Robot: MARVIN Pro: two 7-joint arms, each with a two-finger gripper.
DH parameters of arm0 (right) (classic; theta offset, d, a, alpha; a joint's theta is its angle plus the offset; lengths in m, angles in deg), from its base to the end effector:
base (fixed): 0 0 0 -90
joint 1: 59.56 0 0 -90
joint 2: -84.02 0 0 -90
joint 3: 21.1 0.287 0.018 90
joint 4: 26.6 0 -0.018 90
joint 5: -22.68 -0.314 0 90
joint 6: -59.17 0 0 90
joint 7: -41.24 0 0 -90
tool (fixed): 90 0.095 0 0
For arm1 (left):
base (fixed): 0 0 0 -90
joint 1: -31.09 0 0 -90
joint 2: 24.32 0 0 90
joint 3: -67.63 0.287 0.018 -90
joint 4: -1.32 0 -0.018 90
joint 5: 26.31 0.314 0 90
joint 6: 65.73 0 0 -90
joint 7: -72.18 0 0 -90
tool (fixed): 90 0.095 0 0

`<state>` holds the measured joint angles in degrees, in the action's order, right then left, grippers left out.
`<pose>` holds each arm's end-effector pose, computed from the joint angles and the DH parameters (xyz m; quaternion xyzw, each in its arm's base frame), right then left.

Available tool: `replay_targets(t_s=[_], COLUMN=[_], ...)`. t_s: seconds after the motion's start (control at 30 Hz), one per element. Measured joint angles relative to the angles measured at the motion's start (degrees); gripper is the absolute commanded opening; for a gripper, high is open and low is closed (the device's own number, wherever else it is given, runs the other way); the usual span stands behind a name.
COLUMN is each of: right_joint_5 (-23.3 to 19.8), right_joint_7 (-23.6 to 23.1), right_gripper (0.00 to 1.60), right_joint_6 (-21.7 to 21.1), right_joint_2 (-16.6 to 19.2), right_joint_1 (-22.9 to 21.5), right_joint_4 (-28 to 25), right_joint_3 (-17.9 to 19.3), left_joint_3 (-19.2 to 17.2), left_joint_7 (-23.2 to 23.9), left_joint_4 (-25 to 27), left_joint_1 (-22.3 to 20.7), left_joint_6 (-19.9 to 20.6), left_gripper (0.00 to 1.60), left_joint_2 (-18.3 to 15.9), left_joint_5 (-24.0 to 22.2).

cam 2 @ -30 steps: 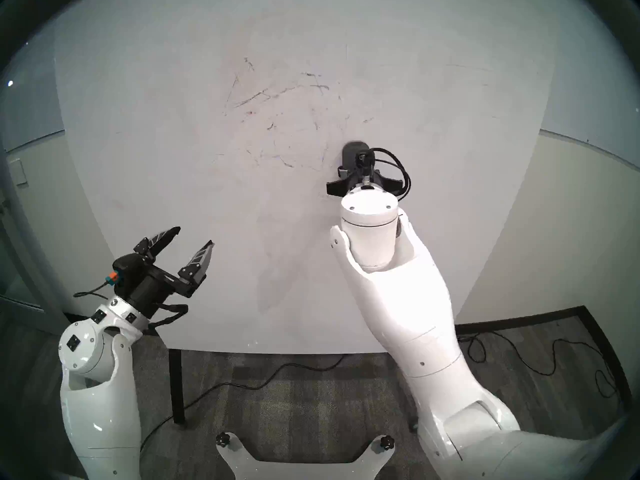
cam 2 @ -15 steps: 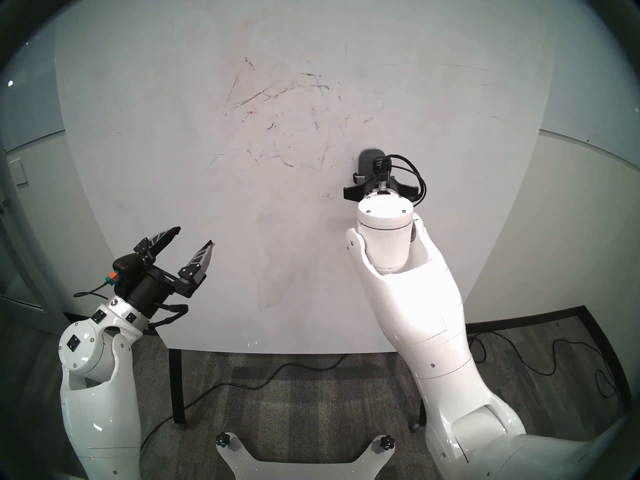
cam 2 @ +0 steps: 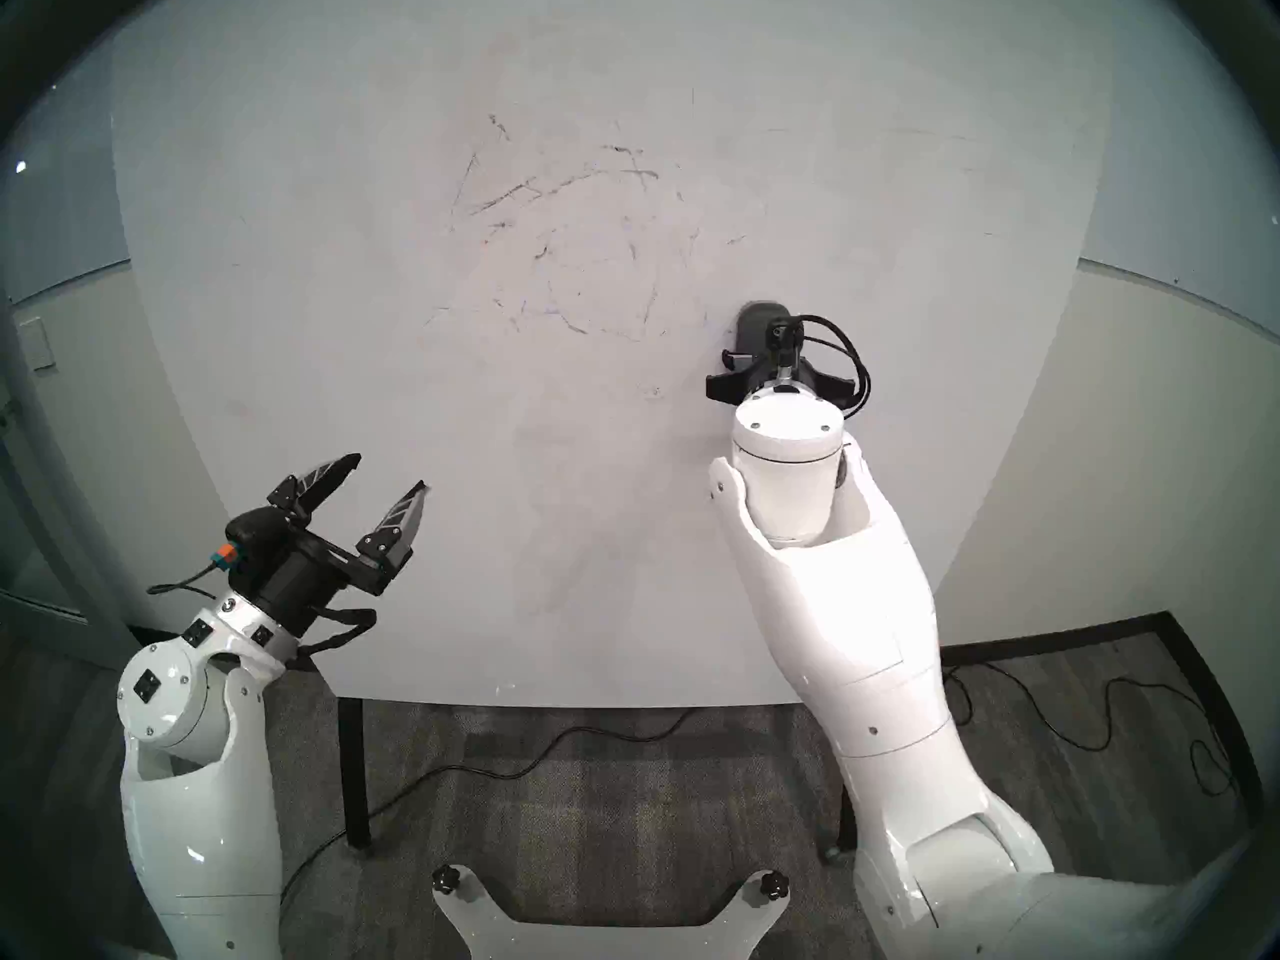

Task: Erase all marks on the whiteboard with the eraser

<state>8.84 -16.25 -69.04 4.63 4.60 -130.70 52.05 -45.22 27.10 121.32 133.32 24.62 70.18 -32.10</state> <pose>0.4793 0.0293 -0.0805 0.7038 -0.0441 0.6989 0.1196 0.3204 0.0673 -0.1841 0.5832 -0.1686 0.7875 0.1058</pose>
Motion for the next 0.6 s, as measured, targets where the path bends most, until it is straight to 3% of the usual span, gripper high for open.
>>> replay_targets(t_s=[0.07, 0.1, 0.17, 0.2, 0.23, 0.27, 0.6], right_joint_5=[-0.1, -0.15, -0.25, -0.26, -0.29, -0.3, -1.05], right_joint_7=[-0.03, -0.07, -0.11, -0.11, -0.11, -0.12, -1.23], right_gripper=[0.0, 0.14, 0.65, 0.75, 1.27, 1.6, 1.6], right_joint_6=[0.23, 0.38, 0.67, 0.75, 0.9, 0.98, 1.42], right_joint_2=[-0.08, -0.13, -0.2, -0.22, -0.22, -0.22, -0.02], right_joint_1=[0.07, 0.13, 0.23, 0.26, 0.35, 0.4, 1.72], right_joint_4=[0.01, 0.01, 0.01, 0.01, 0.0, -0.01, 0.22], right_joint_3=[0.11, 0.17, 0.27, 0.31, 0.46, 0.54, 1.38], left_joint_3=[0.0, 0.0, 0.0, 0.0, 0.0, 0.0, 0.0], left_joint_7=[0.0, 0.0, 0.0, 0.0, 0.0, 0.0, 0.0], left_joint_4=[0.0, 0.0, 0.01, 0.01, 0.01, 0.01, 0.03], left_joint_1=[0.0, 0.0, 0.0, 0.0, 0.0, 0.0, 0.01], left_joint_6=[0.0, 0.0, 0.0, 0.0, 0.0, 0.0, 0.0], left_gripper=[1.6, 1.6, 1.6, 1.6, 1.6, 1.6, 1.6], left_joint_2=[0.0, 0.0, 0.0, 0.0, 0.0, 0.0, 0.0], left_joint_5=[0.0, 0.0, 0.0, 0.0, 0.0, 0.0, 0.0])
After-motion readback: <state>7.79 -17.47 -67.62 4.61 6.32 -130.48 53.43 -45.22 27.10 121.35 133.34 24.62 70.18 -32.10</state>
